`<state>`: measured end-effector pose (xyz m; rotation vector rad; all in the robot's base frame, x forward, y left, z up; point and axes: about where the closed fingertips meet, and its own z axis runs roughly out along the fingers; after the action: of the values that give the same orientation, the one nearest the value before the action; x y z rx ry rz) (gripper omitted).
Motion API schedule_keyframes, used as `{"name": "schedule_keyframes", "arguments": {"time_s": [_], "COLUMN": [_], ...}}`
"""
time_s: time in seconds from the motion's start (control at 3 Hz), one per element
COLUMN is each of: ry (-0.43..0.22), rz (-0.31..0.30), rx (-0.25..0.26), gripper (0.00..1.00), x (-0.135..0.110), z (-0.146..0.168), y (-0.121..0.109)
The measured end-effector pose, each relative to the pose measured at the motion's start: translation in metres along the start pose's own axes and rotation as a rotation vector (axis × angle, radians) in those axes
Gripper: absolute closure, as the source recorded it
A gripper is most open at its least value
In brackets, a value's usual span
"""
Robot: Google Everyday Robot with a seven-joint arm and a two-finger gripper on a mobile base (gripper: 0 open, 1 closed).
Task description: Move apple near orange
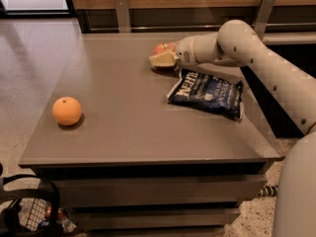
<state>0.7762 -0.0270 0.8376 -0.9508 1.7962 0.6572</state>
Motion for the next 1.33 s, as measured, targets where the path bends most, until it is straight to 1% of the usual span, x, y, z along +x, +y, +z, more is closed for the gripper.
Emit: {"name": "schedule_keyframes", "arguments": {"time_s": [0.67, 1.0, 1.33], "ry": [-0.006, -0.002, 0.005], "rz": [-0.006, -0.018, -0.043], "rx": [0.002, 0.025, 0.052], "gripper": [1.00, 1.00, 1.00], "x": [-0.003, -0.013, -0.027], "z": [0.002, -0.009, -0.024], "y": [0.002, 0.006, 0.012]}}
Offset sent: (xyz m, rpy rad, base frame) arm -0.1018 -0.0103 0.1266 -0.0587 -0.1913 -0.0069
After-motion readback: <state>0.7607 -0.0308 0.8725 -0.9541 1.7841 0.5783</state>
